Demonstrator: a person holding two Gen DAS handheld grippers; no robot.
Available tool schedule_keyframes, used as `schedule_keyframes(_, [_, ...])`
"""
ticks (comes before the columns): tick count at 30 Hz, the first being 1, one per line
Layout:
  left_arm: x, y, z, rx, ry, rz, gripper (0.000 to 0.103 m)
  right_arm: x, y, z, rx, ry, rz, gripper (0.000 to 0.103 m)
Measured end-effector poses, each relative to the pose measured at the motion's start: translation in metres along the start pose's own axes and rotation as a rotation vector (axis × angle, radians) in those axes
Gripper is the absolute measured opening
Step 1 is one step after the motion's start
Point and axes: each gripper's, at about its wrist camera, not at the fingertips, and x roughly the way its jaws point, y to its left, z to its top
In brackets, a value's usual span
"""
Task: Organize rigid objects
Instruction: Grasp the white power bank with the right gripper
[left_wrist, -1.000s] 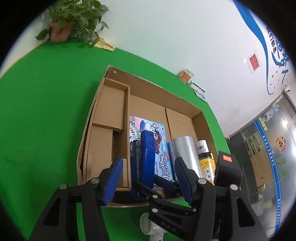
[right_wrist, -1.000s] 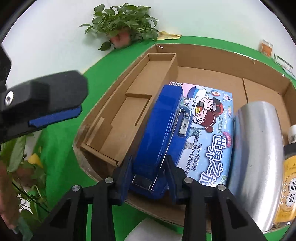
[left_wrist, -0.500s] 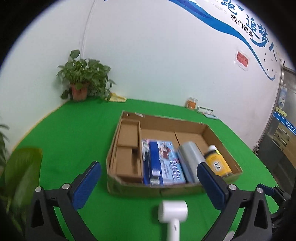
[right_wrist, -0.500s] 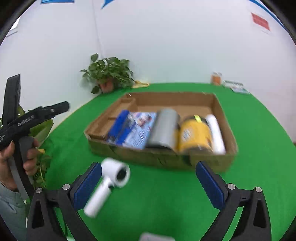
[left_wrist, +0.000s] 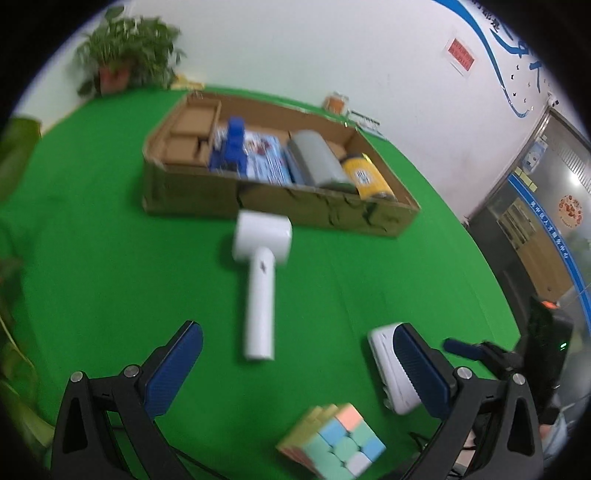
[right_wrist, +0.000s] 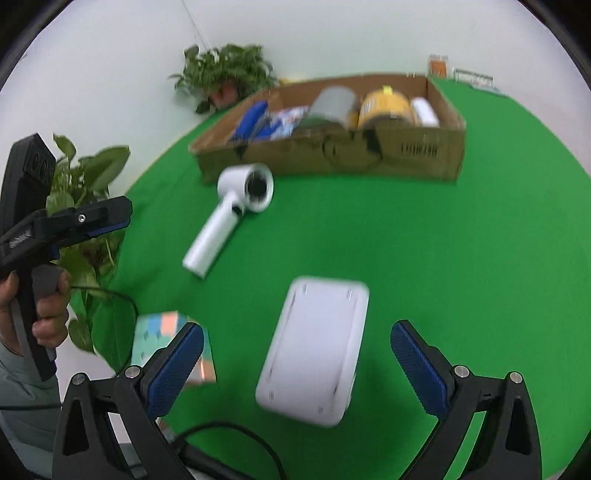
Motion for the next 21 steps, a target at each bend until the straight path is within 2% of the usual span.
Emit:
schedule_keyframes(2, [0.01,-0.005,-0.005,-0.01,0.033,-0.032,0.103,0.008,0.003,-0.009,-0.017,0.027,-0.009,0.101])
schedule_keyframes(8, [0.062,-0.033,0.003,0.011,0.223,-0.185,0.102,0.027,0.005,-0.03,-0.061,0.075,-0.084,0.087])
schedule_keyframes(11, [0.084,-0.043,0.003,0.02,0.29,-0.235,0.102,0.029,0.008,-0.031,-0.073,0.086,-0.116,0.07])
schedule_keyframes(17, [0.113,-0.047,0.002,-0.02,0.405,-0.323,0.093,0.031,-0.002,-0.022,0.014,0.063,-0.062,0.065])
schedule_keyframes(18, [0.114,-0.046,0.004,-0.026,0.412,-0.333,0.093,0.032,-0.005,-0.019,0.041,0.059,-0.045,0.062])
schedule_keyframes(19, [0.117,-0.044,0.005,-0.035,0.42,-0.342,0.093,0.032,-0.008,-0.014,0.071,0.043,-0.028,0.054])
schedule_keyframes(21, [0.122,-0.039,0.007,-0.054,0.435,-0.368,0.092,0.029,-0.008,-0.006,0.08,0.001,-0.017,0.05])
